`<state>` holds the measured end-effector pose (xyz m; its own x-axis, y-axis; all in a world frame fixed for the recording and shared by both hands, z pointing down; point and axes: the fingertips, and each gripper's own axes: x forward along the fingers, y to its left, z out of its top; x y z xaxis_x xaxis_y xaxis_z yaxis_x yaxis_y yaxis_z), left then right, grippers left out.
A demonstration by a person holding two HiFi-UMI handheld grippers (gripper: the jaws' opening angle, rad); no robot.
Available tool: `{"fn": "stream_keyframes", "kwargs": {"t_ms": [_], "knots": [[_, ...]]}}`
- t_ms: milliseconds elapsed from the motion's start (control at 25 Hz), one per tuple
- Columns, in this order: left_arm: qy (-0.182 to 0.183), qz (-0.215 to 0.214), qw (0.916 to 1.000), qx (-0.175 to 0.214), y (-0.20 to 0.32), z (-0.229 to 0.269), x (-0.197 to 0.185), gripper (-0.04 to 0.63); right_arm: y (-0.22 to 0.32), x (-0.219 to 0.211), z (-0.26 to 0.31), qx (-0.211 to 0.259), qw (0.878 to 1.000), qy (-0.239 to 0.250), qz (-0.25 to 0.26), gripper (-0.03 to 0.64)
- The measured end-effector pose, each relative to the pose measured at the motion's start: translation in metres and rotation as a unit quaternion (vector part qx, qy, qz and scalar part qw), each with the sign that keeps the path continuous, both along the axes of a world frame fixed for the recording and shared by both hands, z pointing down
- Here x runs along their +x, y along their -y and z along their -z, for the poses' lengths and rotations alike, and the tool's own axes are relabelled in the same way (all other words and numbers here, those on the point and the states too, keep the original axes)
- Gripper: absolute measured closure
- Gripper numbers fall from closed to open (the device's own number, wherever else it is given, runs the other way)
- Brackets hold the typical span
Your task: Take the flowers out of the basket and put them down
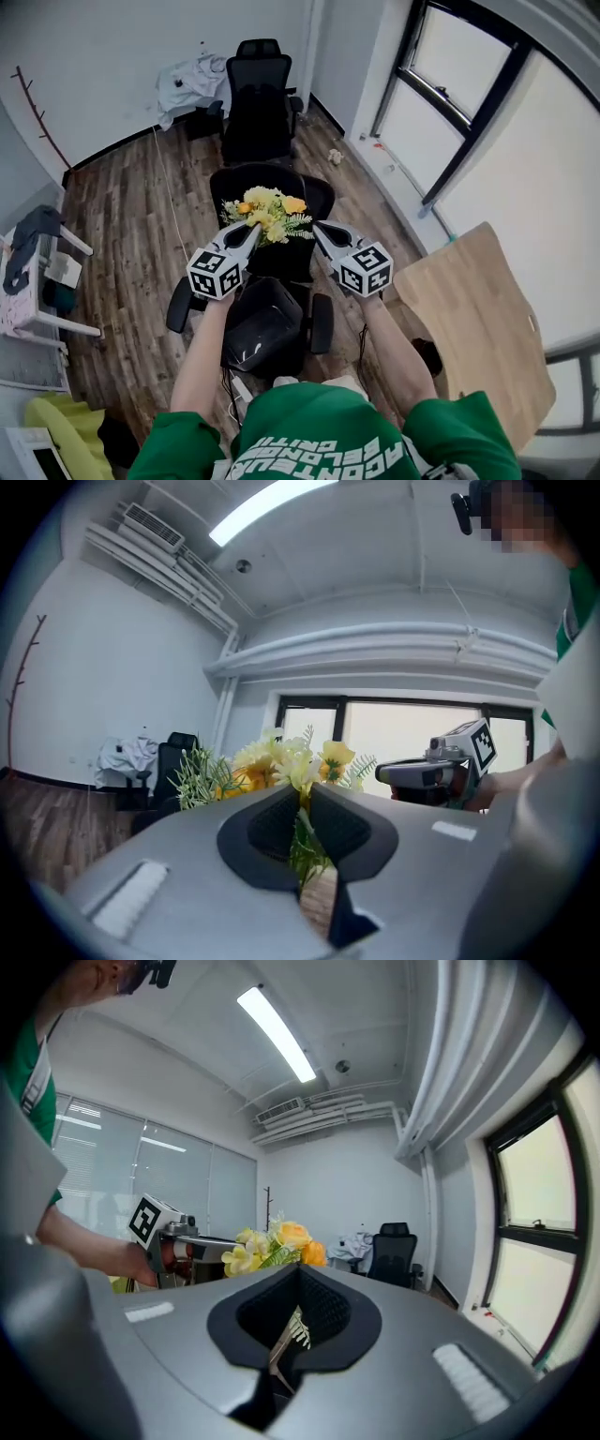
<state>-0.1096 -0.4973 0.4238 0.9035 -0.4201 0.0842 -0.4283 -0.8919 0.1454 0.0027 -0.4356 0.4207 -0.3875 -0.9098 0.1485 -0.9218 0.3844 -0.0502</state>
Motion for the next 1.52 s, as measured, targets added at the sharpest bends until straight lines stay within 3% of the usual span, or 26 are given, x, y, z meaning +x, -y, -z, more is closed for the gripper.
{"fn": "stream_keyframes", "kwargs": {"t_ms": [320,480,680,1040,1280,1400,1520], "knots": [[0.011,-0.137,0.9905,-0.006,-0.112,0.009,0.174,0.543,-0.14,0.15,0.02,0.012,0.989,0.023,-0.143,0.611],[0.017,-0.212,0.9771,-0.006,-0.208,0.003,0.275,0.543,-0.246,0.243,0.015,0.017,0.972,0.041,-0.229,0.611],[0.02,-0.29,0.9568,-0.007,-0.321,-0.001,0.358,0.543,-0.371,0.317,0.01,0.023,0.947,0.051,-0.317,0.611],[0.028,-0.4,0.9158,-0.006,-0.496,-0.008,0.436,0.543,-0.571,0.37,-0.004,0.026,0.895,0.06,-0.441,0.611],[0.037,-0.481,0.8759,0.0,-0.603,-0.01,0.465,0.543,-0.695,0.371,-0.009,0.036,0.846,0.065,-0.529,0.611],[0.038,-0.506,0.8616,0.002,-0.642,-0.01,0.474,0.543,-0.743,0.368,-0.015,0.038,0.825,0.074,-0.559,0.612],[0.042,-0.539,0.8414,0.0,-0.684,-0.016,0.48,0.543,-0.789,0.36,-0.024,0.035,0.799,0.078,-0.595,0.612]]}}
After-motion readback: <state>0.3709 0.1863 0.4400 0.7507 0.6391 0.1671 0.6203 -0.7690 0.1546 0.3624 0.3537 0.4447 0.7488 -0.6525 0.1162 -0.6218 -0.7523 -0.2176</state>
